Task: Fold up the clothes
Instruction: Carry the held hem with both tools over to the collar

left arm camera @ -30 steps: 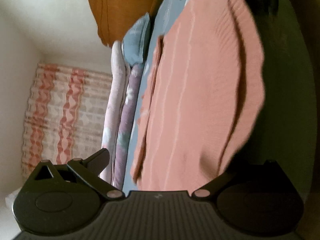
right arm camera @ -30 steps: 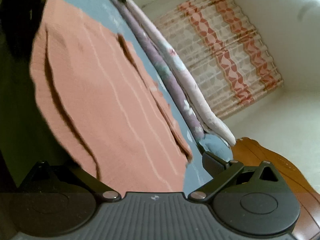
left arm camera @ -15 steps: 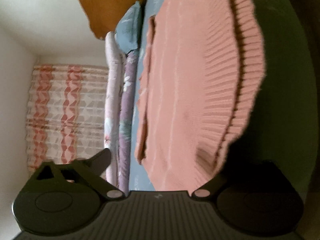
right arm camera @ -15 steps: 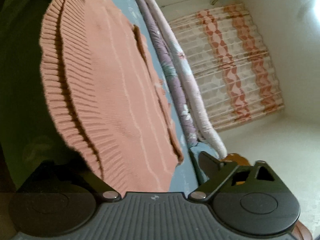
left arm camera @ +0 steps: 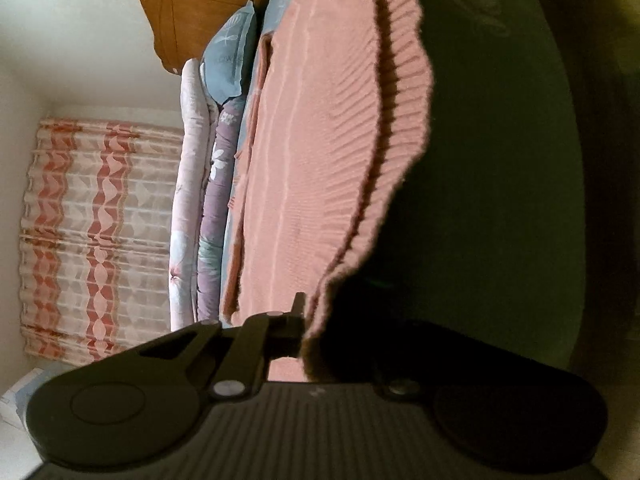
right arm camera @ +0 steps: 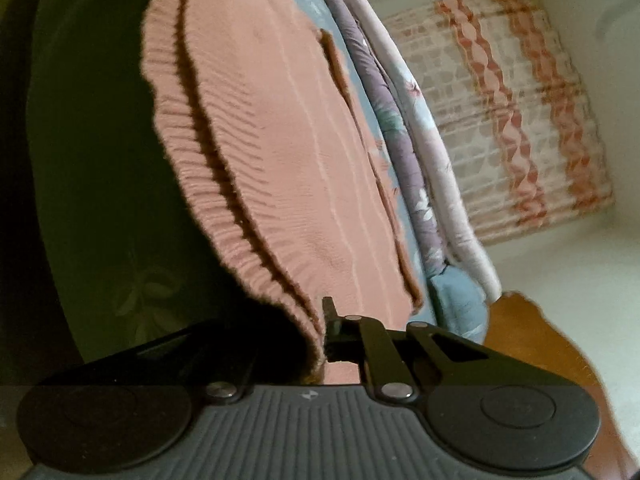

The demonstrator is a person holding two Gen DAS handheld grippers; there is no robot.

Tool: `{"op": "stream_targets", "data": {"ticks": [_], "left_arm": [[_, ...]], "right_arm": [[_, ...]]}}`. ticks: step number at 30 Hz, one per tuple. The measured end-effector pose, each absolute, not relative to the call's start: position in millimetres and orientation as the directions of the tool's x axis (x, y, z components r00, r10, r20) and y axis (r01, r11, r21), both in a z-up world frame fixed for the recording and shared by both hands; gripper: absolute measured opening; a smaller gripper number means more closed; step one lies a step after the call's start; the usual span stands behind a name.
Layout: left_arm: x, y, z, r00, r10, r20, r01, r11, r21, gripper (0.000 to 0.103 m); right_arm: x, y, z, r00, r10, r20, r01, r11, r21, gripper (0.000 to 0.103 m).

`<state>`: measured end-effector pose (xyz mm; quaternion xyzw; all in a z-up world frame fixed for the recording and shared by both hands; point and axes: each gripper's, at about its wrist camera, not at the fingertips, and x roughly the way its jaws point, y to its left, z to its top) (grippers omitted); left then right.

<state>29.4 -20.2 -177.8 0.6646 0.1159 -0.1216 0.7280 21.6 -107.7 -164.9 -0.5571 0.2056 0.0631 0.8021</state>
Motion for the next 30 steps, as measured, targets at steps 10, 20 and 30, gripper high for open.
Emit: {"op": "stream_targets", "data": {"ticks": [10, 20, 30], "left_arm": [[37.3, -9.4, -136.6, 0.920, -0.080, -0.383, 0.390, 0.126, 0.912, 0.006], [106.4, -7.4, -64.8, 0.899, -0.105, -0.425, 0.437, 0.191, 0.879, 0.006], [198.8, -14.7, -22.1, 0.886, -0.107, -0.451, 0.464, 0.229, 0.856, 0.007]], "right_arm": [[37.4, -125.4, -122.6, 0.905, -0.064, -0.421, -0.366, 0.389, -0.846, 0.011], [110.8, -135.4, -60.3, 0.879, -0.072, -0.471, -0.408, 0.398, -0.822, 0.011], [199.2, -153.7, -29.4, 0.867, -0.096, -0.489, -0.401, 0.448, -0.799, 0.011]]}}
